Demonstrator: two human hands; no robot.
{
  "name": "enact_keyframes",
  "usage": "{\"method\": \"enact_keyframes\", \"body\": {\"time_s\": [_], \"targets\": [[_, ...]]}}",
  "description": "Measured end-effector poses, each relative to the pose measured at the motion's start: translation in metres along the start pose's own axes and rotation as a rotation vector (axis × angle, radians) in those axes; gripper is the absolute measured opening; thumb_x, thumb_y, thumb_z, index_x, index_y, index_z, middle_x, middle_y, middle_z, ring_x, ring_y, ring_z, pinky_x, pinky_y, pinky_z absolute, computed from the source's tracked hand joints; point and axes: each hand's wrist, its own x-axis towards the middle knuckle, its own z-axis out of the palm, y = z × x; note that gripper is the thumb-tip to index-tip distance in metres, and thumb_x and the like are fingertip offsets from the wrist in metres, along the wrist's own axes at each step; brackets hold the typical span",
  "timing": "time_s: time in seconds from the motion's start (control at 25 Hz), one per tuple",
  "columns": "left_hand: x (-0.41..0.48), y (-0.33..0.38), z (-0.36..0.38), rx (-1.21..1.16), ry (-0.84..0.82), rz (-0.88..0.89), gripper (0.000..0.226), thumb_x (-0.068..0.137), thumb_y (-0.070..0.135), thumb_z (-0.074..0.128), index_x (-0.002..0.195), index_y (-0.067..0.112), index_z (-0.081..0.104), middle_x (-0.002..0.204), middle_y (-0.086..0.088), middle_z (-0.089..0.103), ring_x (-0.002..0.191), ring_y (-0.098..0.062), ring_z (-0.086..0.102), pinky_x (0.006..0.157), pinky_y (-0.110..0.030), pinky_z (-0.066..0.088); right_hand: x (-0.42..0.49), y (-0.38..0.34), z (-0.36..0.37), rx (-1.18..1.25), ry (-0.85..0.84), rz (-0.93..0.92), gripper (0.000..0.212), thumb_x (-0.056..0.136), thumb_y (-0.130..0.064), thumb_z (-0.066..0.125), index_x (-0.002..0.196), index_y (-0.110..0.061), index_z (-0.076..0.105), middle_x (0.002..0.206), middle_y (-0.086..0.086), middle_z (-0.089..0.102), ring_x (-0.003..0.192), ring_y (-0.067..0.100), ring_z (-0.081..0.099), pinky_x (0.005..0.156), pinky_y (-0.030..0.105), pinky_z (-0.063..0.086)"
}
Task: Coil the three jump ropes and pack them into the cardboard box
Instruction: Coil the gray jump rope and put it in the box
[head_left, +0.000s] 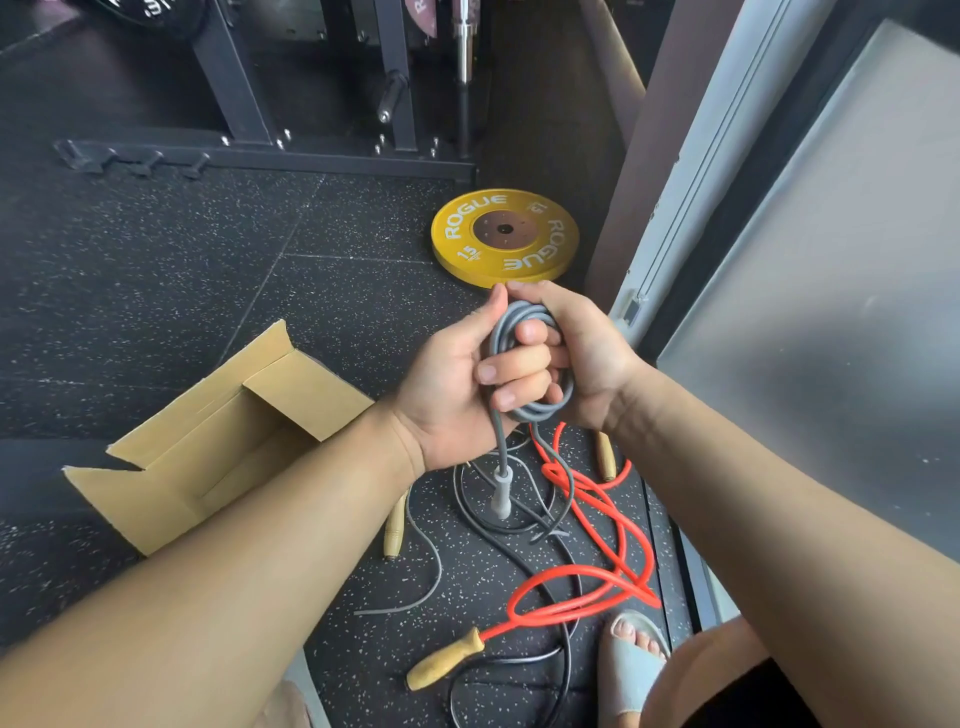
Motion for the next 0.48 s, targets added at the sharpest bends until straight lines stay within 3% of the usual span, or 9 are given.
{"method": "enact_keyframes", "body": {"time_s": [0.16, 0.32, 0.4, 0.48], "targets": [[0.002, 0.005, -0.003, 0.015, 0.118, 0.023, 0.052, 0.098, 0.055, 0.031, 0.064, 0.019, 0.048, 0.036, 0.012, 0.025, 0.034, -0.006, 0.024, 0.061, -0.026, 0.041, 0.005, 0.004, 0.003, 0.001, 0.123, -0.061, 0.044, 0.093, -0.044, 0.064, 0.059, -0.022, 0.047, 0.053, 0.0, 0.035, 0.042, 0.016, 0.031, 0.036, 0.02, 0.029], [0.001, 0.013, -0.004, 0.042, 0.217, 0.096, 0.048, 0.101, 0.046, 0.032, 0.06, 0.022, 0.042, 0.037, 0.011, 0.022, 0.032, -0.006, 0.018, 0.053, -0.026, 0.033, 0.007, 0.006, 0.0, -0.35, 0.231, -0.177, 0.064, 0.095, -0.072, 0.044, 0.089, -0.013, 0.07, 0.067, 0.002, 0.063, 0.056, 0.014, 0.06, 0.055, 0.025, 0.05], [-0.001, 0.024, -0.007, -0.002, 0.244, 0.171, 0.047, 0.101, 0.044, 0.031, 0.061, 0.023, 0.04, 0.037, 0.011, 0.022, 0.032, -0.007, 0.017, 0.052, -0.026, 0.034, 0.007, 0.007, -0.005, -0.455, 0.256, -0.218, 0.064, 0.103, -0.062, 0.033, 0.099, -0.009, 0.069, 0.074, 0.005, 0.069, 0.06, 0.012, 0.065, 0.053, 0.018, 0.05], [-0.005, 0.038, -0.012, -0.06, 0.236, 0.254, 0.042, 0.099, 0.042, 0.028, 0.063, 0.023, 0.038, 0.038, 0.011, 0.023, 0.033, -0.008, 0.019, 0.055, -0.027, 0.036, 0.007, 0.011, -0.01, -0.449, 0.146, -0.206, 0.046, 0.109, -0.043, 0.034, 0.102, -0.007, 0.061, 0.08, 0.017, 0.066, 0.065, 0.021, 0.065, 0.054, 0.019, 0.05]]}}
